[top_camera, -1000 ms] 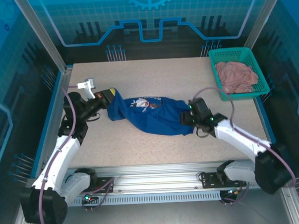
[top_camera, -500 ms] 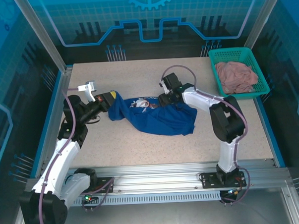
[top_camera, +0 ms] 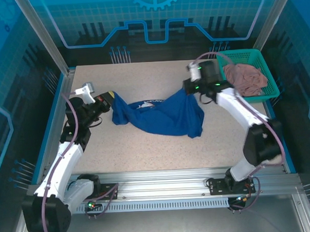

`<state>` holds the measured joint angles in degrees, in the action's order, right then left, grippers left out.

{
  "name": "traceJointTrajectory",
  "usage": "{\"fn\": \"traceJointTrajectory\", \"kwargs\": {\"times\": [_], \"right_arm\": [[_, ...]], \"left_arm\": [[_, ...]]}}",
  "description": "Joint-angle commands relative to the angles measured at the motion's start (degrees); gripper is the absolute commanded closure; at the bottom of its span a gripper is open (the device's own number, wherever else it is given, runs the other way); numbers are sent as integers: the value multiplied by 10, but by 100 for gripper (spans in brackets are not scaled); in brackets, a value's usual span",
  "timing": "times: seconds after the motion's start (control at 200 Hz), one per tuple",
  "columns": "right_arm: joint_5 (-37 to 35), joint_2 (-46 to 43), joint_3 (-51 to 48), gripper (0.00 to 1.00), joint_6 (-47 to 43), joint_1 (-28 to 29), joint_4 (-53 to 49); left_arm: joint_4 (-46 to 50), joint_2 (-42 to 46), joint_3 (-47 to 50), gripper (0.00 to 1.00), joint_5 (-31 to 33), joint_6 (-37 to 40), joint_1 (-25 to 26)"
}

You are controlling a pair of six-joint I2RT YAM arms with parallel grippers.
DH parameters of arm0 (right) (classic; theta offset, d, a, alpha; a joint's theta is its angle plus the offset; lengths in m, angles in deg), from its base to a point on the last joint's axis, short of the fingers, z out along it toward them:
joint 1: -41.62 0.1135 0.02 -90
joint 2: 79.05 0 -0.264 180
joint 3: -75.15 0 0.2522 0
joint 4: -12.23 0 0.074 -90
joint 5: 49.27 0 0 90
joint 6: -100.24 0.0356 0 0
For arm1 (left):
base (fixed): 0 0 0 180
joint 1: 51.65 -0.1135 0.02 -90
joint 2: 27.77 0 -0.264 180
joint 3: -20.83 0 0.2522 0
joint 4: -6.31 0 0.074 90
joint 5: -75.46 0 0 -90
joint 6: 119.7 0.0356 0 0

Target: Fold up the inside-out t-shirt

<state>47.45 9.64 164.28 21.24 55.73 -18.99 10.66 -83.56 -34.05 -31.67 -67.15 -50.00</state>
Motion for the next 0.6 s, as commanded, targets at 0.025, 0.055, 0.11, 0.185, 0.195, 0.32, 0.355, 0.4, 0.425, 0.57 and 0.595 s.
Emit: {"fn": "traceJointTrajectory", "kwargs": {"times": [0.025,0.055,0.11,0.185,0.195,0.32,0.355,0.4,0.425,0.57,0.595], "right_arm": [[148,-75,-23,100,97,-70,103],[164,-89,-29,100,110,-82,125],[183,-113,-42,100,133,-103,156],[208,-150,-66,100,154,-126,186],[209,-155,-70,100,155,-128,189],[206,-219,-125,100,146,-133,171],[198,-234,-141,100,140,-132,151],[183,-252,-166,100,136,-132,121],[172,-261,-180,100,135,-131,102],[113,-305,-285,100,136,-106,6],[100,-311,-305,100,142,-96,-4]], "left_arm": [[-50,-48,-77,100,39,-72,-40],[-55,-58,-99,100,30,-80,-52],[-64,-66,-135,100,19,-90,-73],[-91,-59,-163,100,6,-100,-94],[-94,-57,-165,100,6,-100,-95],[-80,-16,-164,100,-5,-60,-99],[-67,-3,-150,100,-5,-56,-99],[-51,13,-126,100,-7,-54,-99],[-40,21,-112,100,-10,-54,-100],[75,68,-52,100,-6,-16,-102],[92,75,-42,100,-4,-8,-102]]}}
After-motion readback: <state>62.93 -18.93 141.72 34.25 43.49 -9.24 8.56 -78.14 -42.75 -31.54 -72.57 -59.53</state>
